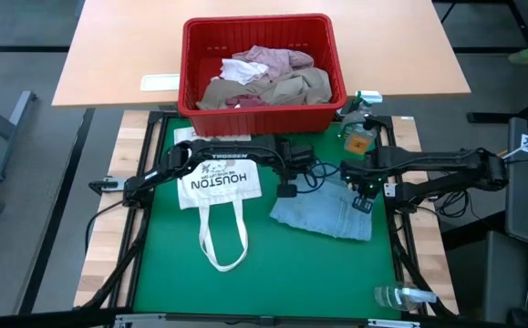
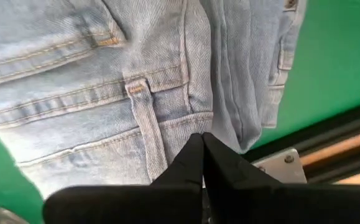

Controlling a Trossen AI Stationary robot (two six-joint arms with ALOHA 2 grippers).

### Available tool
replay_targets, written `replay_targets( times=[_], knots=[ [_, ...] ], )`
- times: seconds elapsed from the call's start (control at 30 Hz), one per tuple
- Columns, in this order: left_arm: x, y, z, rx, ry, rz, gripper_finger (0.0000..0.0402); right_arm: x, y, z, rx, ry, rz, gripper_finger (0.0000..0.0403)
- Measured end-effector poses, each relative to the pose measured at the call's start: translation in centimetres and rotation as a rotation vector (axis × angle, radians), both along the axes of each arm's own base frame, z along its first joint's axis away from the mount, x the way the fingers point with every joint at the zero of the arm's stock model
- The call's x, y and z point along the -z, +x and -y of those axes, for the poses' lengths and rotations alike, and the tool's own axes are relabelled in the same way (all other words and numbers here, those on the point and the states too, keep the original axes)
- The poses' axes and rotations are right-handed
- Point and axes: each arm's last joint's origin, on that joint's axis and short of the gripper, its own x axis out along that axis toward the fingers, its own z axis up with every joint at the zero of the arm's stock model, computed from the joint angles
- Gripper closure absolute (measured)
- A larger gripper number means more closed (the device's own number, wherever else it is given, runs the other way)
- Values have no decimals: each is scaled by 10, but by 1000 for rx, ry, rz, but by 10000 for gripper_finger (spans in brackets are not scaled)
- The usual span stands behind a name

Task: Fold laundry
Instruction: Fold the light blue pants

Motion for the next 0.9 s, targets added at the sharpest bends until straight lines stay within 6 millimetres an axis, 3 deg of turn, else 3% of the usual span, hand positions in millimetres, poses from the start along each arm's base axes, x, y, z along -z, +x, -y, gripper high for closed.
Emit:
replay_targets(
  times=[0.23,0.43,0.7,0.9],
  knots=[
    [-21,5,-4,-45,111,76,401,-14,-20,-1,163,-54,2,402],
    [-30,18,-11,-76,158,249,401,-18,-33,-1,226,-141,-41,402],
    [-32,32,-34,-115,210,468,401,-18,-35,0,224,-190,-63,402],
    [-20,34,-53,-156,227,535,401,-18,-40,1,286,-253,-109,402]
  ],
)
